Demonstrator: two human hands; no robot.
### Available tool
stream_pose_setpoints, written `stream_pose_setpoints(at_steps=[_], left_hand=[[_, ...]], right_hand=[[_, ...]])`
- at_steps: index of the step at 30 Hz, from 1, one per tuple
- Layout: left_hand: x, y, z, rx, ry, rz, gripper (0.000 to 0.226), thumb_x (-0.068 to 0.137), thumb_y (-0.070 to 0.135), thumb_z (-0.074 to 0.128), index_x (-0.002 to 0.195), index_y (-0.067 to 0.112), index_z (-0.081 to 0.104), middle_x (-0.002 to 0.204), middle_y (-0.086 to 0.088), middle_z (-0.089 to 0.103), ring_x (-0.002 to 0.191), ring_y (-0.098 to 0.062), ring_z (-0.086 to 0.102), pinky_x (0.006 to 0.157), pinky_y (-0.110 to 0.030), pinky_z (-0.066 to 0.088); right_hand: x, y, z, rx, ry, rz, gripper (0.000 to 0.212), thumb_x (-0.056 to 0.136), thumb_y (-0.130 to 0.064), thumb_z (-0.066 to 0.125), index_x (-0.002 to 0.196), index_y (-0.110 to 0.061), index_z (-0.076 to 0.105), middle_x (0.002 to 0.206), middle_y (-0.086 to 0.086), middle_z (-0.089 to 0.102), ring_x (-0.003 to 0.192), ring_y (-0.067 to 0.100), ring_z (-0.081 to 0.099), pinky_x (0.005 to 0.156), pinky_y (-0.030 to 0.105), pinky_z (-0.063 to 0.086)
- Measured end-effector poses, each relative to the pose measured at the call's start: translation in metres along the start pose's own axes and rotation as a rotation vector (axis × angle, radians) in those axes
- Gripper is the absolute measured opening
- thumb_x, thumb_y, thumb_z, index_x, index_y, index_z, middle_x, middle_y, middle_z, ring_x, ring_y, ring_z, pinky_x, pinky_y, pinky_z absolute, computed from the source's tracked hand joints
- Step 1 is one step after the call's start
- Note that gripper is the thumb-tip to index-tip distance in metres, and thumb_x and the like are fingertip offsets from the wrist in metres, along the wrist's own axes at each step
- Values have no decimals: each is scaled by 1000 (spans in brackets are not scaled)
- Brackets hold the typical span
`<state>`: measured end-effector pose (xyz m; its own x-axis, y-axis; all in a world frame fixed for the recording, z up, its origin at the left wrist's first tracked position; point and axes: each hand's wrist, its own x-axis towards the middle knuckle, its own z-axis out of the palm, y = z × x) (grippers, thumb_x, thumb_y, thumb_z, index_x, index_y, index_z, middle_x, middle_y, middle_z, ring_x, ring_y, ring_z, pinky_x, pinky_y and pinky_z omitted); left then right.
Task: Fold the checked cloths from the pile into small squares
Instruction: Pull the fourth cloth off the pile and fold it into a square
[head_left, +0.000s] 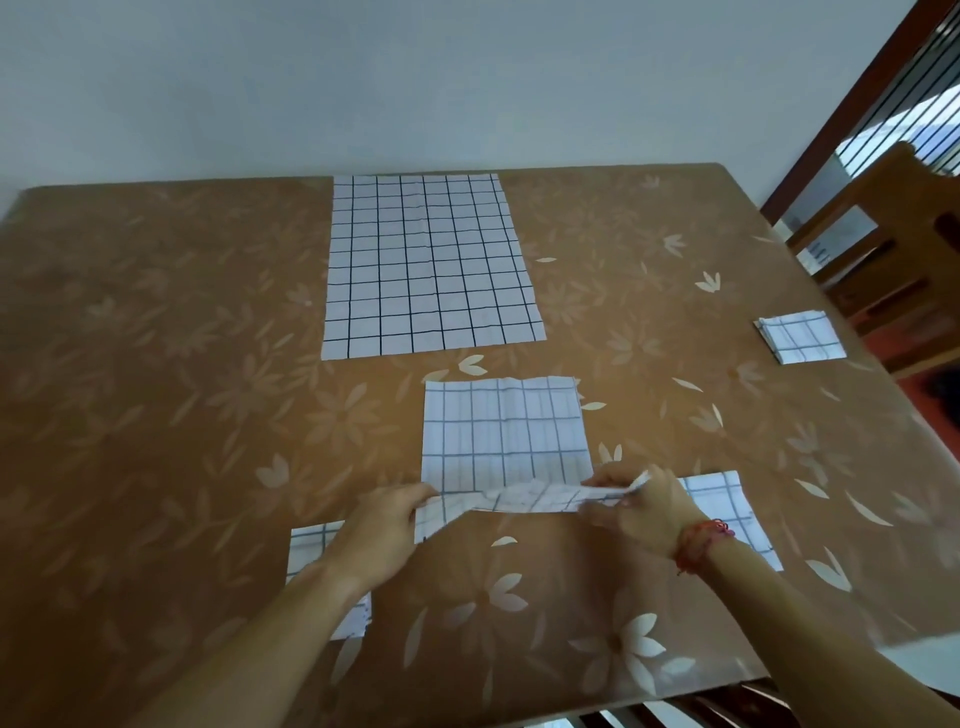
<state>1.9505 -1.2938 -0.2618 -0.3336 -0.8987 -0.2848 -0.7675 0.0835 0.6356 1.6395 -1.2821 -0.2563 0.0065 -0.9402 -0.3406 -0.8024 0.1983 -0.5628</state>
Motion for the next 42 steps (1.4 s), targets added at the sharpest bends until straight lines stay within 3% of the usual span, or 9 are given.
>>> stream_pose_setpoints(at_steps=[3, 9, 13, 17, 20, 23, 30, 35, 42], left_hand=[[14, -1, -1, -133, 45, -99, 16, 97, 19, 55, 99, 17, 71, 78, 0, 69, 69, -19, 67, 64, -48, 55], [40, -1, -7, -188, 56, -187, 30, 100, 21, 50, 79, 0, 58, 78, -24, 62, 49, -26, 65, 42, -33, 53], [51, -1, -2, -101, 175, -160, 35, 97, 18, 57, 64, 10, 50, 52, -3, 49, 42, -9, 51, 39, -23, 38], [56, -2, 7, -191, 174, -187, 5, 94, 22, 62, 90, 23, 58, 72, 10, 60, 62, -2, 61, 43, -14, 46], [57, -4, 13, -296, 120, -225, 46, 84, 28, 73, 123, 31, 49, 103, 11, 66, 89, -10, 67, 53, -27, 59], [60, -6, 20, -263, 97, -178, 76, 76, 29, 80, 138, 34, 35, 126, 11, 58, 117, -11, 56, 81, -27, 55], [57, -12, 30, 30, 198, -154, 74, 84, 46, 66, 143, 33, 22, 125, 6, 39, 112, -11, 44, 84, -33, 55], [32, 1, 40, 360, 290, 165, 42, 94, 35, 54, 132, 17, 49, 126, 0, 49, 114, -17, 50, 83, -33, 54], [0, 8, 74, 541, 231, 378, 51, 96, 35, 39, 136, 6, 53, 143, -12, 50, 136, -25, 43, 113, -35, 30]], right_hand=[[9, 1, -4, 82, 84, 22, 25, 75, -23, 77, 99, -24, 72, 89, -12, 69, 81, 5, 62, 64, 1, 38], [35, 5, 11, 139, 162, 157, 21, 78, -33, 74, 78, -13, 69, 72, 0, 68, 62, 3, 58, 50, 13, 39], [49, 1, 19, 160, 197, 186, 12, 81, -33, 72, 80, -23, 65, 71, -12, 62, 65, -2, 55, 47, 7, 34], [59, -3, 22, 148, 198, 224, 13, 81, -32, 70, 84, -20, 66, 79, -6, 66, 71, 8, 59, 54, 14, 39], [63, -4, 24, 126, 207, 251, 13, 80, -31, 69, 83, -18, 67, 77, -4, 67, 69, 8, 59, 52, 18, 40], [67, -4, 26, 136, 219, 279, 13, 80, -32, 70, 89, -22, 69, 76, -7, 65, 70, 8, 59, 56, 23, 44], [69, -5, 25, 140, 294, 290, 29, 79, -40, 69, 105, -29, 65, 87, -10, 68, 81, 14, 63, 75, 35, 55], [55, -14, 31, -31, 366, 208, 46, 82, -42, 65, 123, -25, 53, 107, 0, 53, 88, 20, 58, 71, 35, 52], [7, -34, 81, -397, 352, -334, 55, 86, -33, 47, 134, -8, 48, 137, 18, 48, 124, 35, 49, 97, 46, 48]])
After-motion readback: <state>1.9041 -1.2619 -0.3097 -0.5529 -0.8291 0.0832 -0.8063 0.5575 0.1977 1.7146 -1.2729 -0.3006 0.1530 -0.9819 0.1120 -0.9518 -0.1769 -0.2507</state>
